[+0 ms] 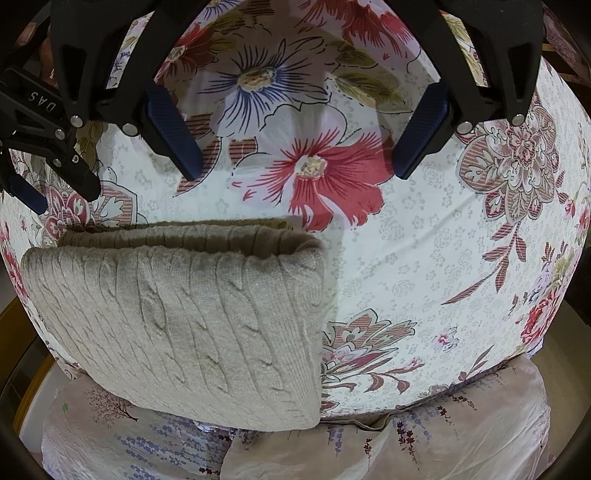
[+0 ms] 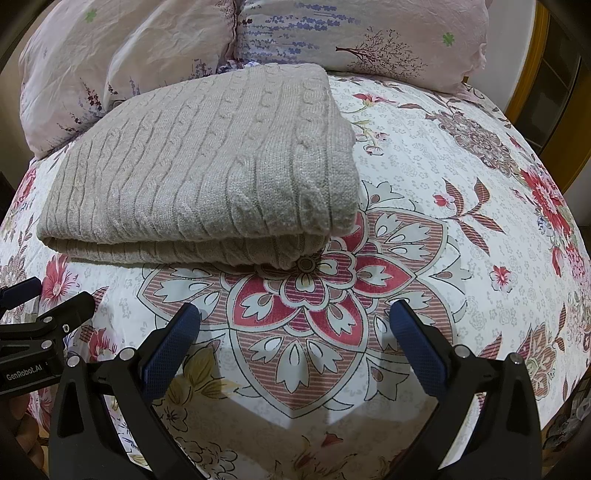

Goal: Fold small clothes

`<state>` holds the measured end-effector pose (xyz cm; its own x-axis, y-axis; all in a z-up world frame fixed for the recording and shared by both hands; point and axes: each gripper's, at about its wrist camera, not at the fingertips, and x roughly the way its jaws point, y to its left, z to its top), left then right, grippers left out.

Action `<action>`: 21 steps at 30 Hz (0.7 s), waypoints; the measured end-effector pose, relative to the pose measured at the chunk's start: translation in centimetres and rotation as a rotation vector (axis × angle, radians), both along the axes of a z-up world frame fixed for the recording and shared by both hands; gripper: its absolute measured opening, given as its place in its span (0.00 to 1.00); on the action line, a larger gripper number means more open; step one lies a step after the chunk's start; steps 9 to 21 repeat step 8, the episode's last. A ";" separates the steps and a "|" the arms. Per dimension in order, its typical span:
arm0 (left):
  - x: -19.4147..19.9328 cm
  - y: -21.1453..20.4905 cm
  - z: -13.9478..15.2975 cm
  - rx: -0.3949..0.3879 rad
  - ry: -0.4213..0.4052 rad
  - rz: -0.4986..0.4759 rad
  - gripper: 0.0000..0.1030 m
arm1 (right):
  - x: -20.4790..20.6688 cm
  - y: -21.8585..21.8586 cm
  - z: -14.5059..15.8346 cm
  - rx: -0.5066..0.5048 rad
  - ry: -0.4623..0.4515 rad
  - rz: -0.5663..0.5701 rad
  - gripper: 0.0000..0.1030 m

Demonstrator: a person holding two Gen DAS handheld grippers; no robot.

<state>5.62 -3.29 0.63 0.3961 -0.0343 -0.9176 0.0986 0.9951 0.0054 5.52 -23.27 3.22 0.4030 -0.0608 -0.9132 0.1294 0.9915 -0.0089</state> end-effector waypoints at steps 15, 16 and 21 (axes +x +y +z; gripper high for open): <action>0.0 -0.1 0.1 0.000 -0.005 0.001 0.98 | 0.0 0.0 0.0 0.000 0.000 -0.001 0.99; 0.0 -0.1 0.1 0.000 -0.005 0.001 0.98 | 0.0 0.0 0.0 0.000 0.000 -0.001 0.99; 0.0 -0.1 0.1 0.000 -0.005 0.001 0.98 | 0.0 0.0 0.0 0.000 0.000 -0.001 0.99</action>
